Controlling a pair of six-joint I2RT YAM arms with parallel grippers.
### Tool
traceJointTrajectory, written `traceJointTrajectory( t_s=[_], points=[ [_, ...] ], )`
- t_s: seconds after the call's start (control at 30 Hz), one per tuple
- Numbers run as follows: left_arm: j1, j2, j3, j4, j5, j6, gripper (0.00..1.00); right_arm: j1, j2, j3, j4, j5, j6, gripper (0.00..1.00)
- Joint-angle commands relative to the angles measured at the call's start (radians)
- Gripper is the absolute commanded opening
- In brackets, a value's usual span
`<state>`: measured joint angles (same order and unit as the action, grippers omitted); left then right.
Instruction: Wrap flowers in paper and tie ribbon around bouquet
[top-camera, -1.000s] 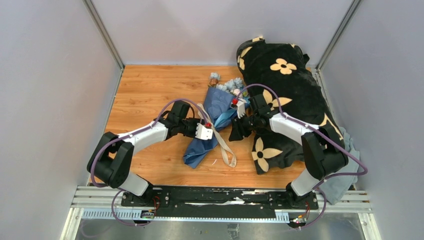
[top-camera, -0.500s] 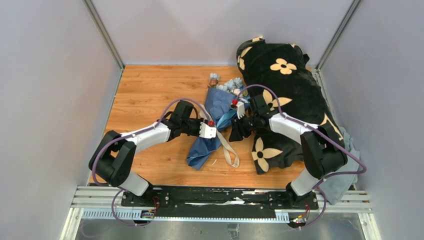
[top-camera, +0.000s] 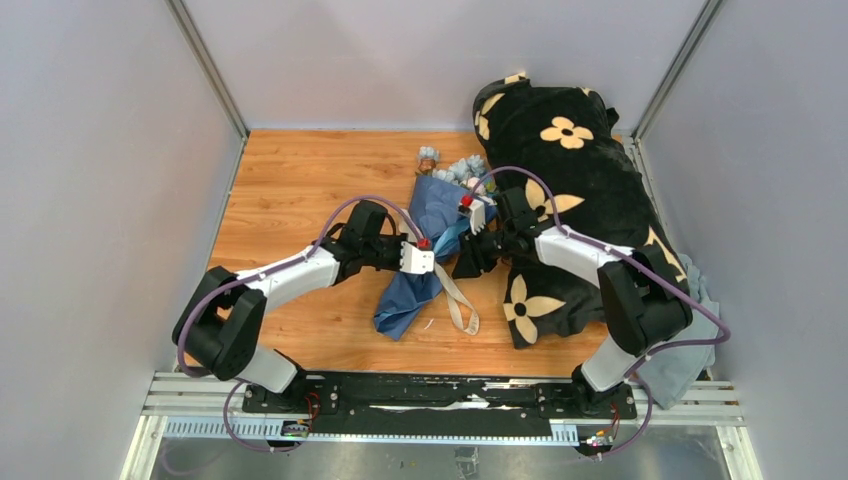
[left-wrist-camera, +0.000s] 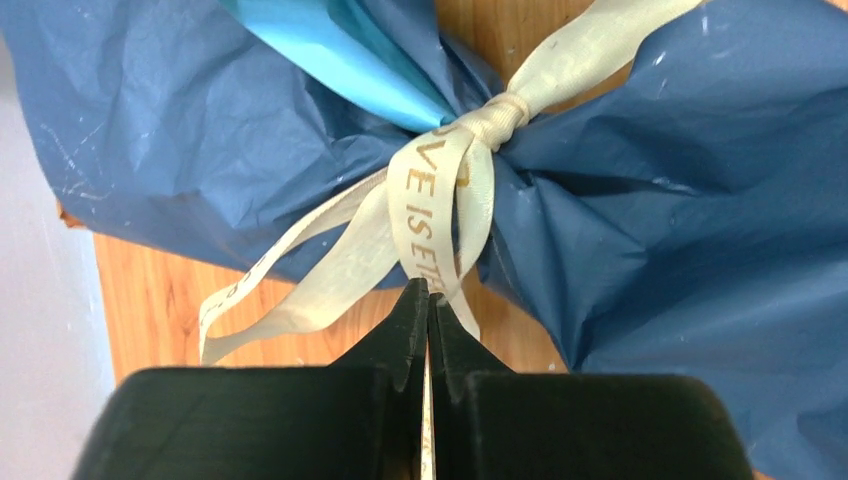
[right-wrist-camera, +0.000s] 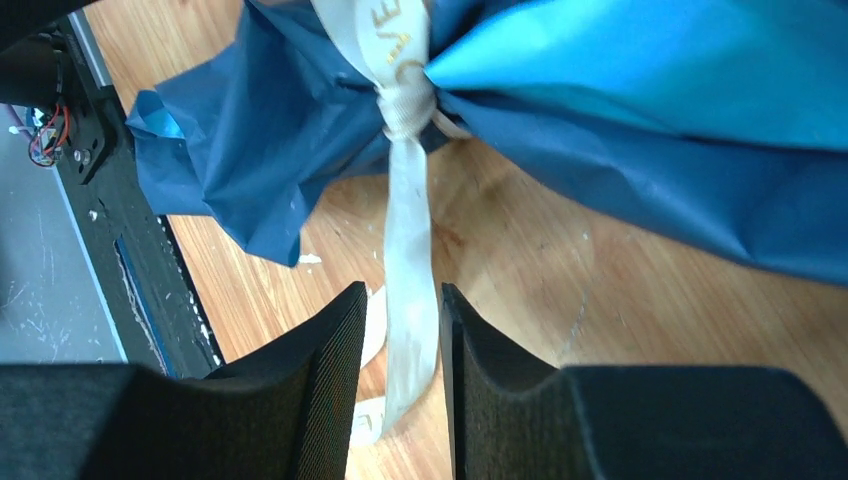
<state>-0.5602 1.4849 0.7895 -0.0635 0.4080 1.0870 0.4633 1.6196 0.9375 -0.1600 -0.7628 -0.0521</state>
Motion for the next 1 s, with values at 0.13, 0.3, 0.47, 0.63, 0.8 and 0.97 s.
traceJointTrajectory(
  t_s=[0.13,0.3,0.47,0.63,0.8,0.97],
  points=[
    [0.0,-0.078,-0.011,-0.116,-0.089,0.028,0.0,0.081,0.117,0.116,0.295,-0.015,0.105,0.34],
    [0.01,-0.11,-0.043,-0.137,-0.103,0.017,0.0,0.074,0.234,0.208,0.345,0.078,0.167,0.33],
    [0.028,-0.134,-0.061,-0.127,-0.094,0.016,0.0,0.072,0.237,0.218,0.327,0.081,0.143,0.33],
    [0.022,-0.09,-0.071,0.051,-0.073,0.022,0.24,0.069,0.221,0.207,0.287,0.074,0.123,0.33],
    [0.023,-0.041,-0.073,0.146,-0.062,0.098,0.3,0.066,0.207,0.196,0.282,0.07,0.119,0.33],
    [0.022,-0.033,-0.068,0.145,0.029,0.109,0.37,0.06,0.21,0.198,0.278,0.057,0.119,0.33]
  ],
)
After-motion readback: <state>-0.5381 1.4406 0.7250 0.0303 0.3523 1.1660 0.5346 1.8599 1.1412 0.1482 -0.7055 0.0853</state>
